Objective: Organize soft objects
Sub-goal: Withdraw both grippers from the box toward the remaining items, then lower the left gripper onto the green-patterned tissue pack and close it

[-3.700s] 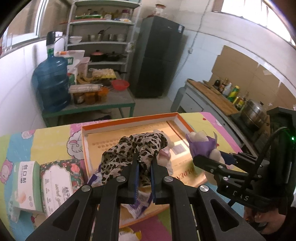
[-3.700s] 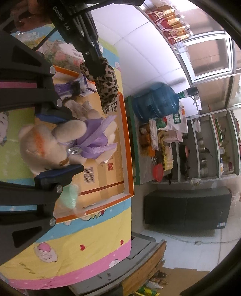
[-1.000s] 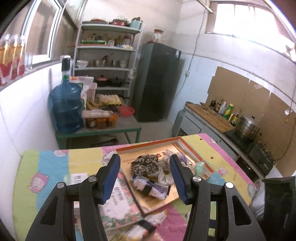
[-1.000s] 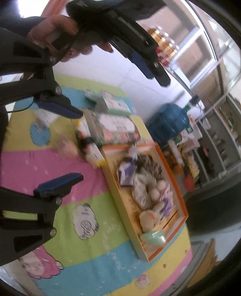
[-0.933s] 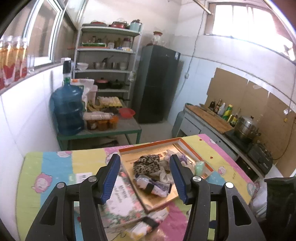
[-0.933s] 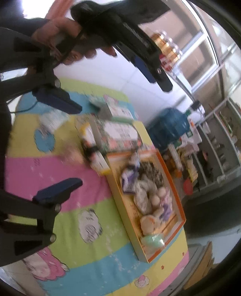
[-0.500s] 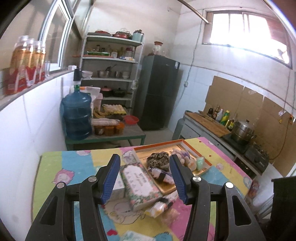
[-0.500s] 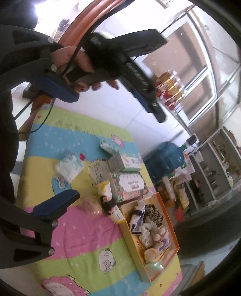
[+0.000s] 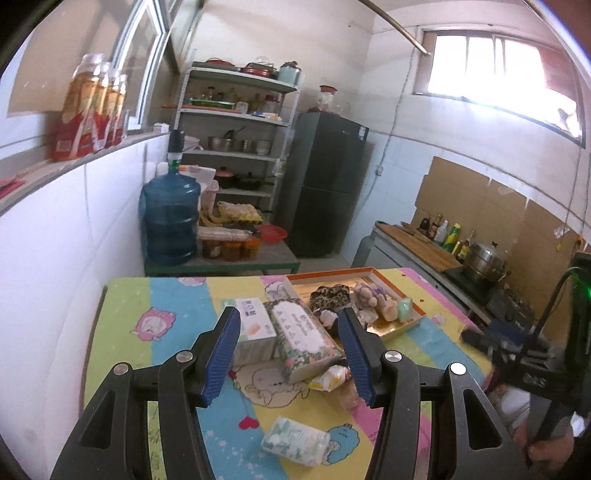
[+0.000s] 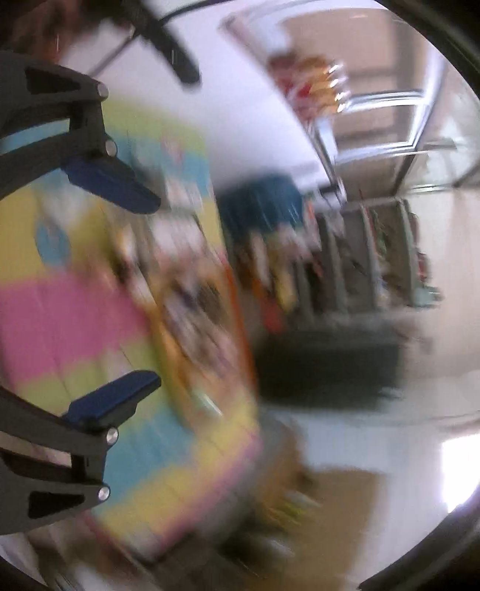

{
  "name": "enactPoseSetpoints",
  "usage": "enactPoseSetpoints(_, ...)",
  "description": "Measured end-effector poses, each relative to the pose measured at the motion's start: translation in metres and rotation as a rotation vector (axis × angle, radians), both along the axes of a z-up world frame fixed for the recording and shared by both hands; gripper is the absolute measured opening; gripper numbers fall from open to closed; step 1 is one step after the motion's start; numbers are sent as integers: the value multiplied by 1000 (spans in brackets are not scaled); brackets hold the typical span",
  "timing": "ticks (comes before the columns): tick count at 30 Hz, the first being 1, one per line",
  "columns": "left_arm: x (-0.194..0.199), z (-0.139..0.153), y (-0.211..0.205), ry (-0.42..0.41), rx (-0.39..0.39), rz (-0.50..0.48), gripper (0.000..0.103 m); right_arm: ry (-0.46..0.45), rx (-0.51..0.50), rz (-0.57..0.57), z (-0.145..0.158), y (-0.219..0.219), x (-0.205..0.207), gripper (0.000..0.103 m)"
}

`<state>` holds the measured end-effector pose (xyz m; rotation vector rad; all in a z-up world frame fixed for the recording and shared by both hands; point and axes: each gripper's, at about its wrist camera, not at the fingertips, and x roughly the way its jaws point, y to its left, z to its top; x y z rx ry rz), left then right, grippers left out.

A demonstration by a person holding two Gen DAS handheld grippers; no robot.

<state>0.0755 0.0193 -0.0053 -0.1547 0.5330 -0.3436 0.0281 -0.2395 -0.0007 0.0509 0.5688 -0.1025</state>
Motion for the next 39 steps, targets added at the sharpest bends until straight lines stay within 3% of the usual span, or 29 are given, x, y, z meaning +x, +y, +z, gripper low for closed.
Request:
enactPoseSetpoints(2,-4,-4,3,7,7,10,57,-126,-90,-35,12,6,-16,86)
enactPoseSetpoints(5,-6,-11,11,26,14,29,57,-288,-124,-42,24,7,-40,87)
enactPoseSetpoints(7,-7,-18,17,44,14,47,57,-312,-109,-58,16,2,-43,91)
enactPoseSetpoints(9,-8,-23,20,53,17,58,57,-164,-54,-66,-5,-6,-29,90)
enactPoseSetpoints(11,-10,-30,21,58,34,72,57,-15,7,-46,-28,-14,-14,82)
enactPoseSetpoints(12,-11,-33,22,62,43,77,57,8,23,-41,-35,-16,-13,80)
enactPoseSetpoints(26,-20,-119,-6,212,58,11,57,129,-13,131,-78,5,-8,80)
enactPoseSetpoints(39,-3,-191,-29,377,-18,75,62,225,-14,185,-107,-3,-4,80)
